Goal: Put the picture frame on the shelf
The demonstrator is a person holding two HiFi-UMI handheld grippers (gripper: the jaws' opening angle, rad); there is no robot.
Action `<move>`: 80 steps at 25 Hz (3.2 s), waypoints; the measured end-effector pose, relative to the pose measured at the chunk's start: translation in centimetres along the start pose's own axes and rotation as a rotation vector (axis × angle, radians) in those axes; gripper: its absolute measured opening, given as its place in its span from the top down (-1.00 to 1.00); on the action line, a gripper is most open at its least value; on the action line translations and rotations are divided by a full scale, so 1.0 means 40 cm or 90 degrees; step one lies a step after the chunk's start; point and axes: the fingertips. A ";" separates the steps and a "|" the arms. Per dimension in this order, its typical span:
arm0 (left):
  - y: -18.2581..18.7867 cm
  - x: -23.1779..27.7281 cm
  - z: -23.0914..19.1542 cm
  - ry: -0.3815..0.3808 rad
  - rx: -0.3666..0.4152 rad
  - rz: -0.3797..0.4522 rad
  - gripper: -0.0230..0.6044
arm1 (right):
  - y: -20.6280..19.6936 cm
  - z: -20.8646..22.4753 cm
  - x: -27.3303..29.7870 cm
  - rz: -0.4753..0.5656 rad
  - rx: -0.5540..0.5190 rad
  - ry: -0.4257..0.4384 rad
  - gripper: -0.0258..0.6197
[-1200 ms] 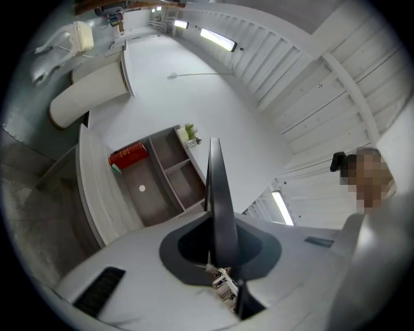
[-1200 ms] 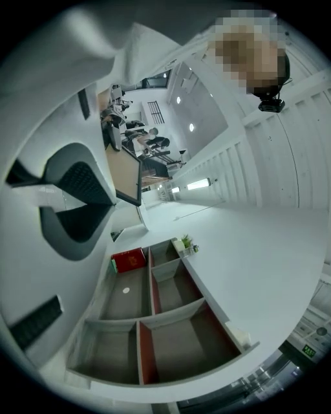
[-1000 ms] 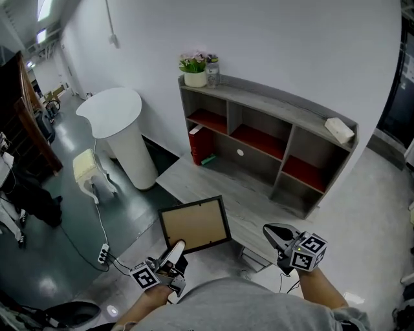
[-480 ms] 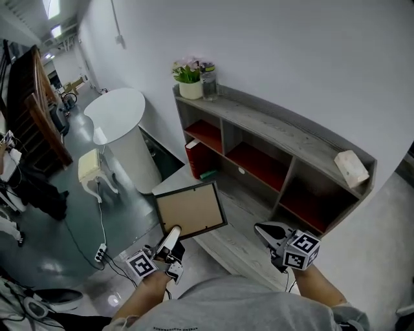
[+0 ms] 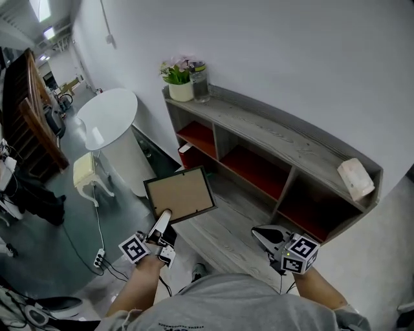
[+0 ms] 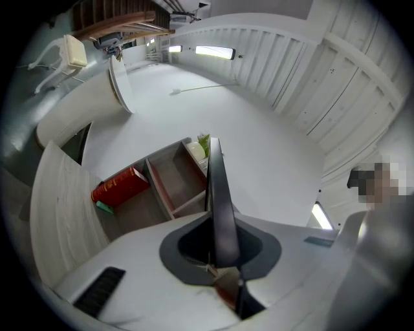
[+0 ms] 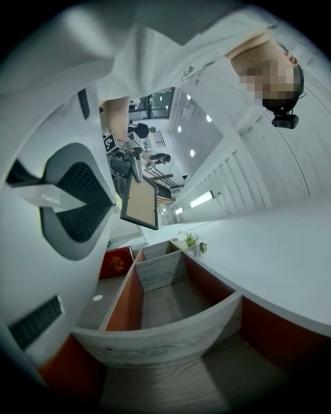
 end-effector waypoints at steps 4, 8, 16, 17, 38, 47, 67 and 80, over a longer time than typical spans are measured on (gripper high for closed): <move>0.029 0.083 -0.084 -0.024 -0.015 -0.004 0.80 | 0.008 0.037 0.026 0.002 -0.004 -0.043 0.88; 0.056 0.175 -0.190 -0.054 -0.049 -0.016 0.80 | 0.023 0.078 0.093 0.014 0.006 -0.099 0.88; 0.089 0.348 -0.422 -0.079 -0.094 -0.112 0.80 | 0.059 0.152 0.248 0.028 0.039 -0.182 0.88; 0.089 0.362 -0.447 -0.076 -0.103 -0.126 0.80 | 0.062 0.159 0.263 0.026 0.040 -0.188 0.88; -0.016 0.555 -0.636 -0.073 -0.291 -0.307 0.80 | 0.100 0.287 0.380 0.016 0.082 -0.249 0.88; -0.036 0.606 -0.684 -0.040 -0.318 -0.330 0.79 | 0.096 0.299 0.439 0.010 0.095 -0.254 0.88; -0.006 0.713 -0.760 0.006 -0.265 -0.313 0.69 | 0.066 0.295 0.536 -0.012 0.119 -0.258 0.88; 0.013 0.638 -0.710 0.017 0.000 -0.292 0.05 | 0.062 0.288 0.558 -0.016 0.116 -0.266 0.88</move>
Point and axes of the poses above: the fingertips, and each gripper's own axes: x forward along the fingers, z to its right, y out of its top, and after that the axes turned 13 degrees about x, right-handed
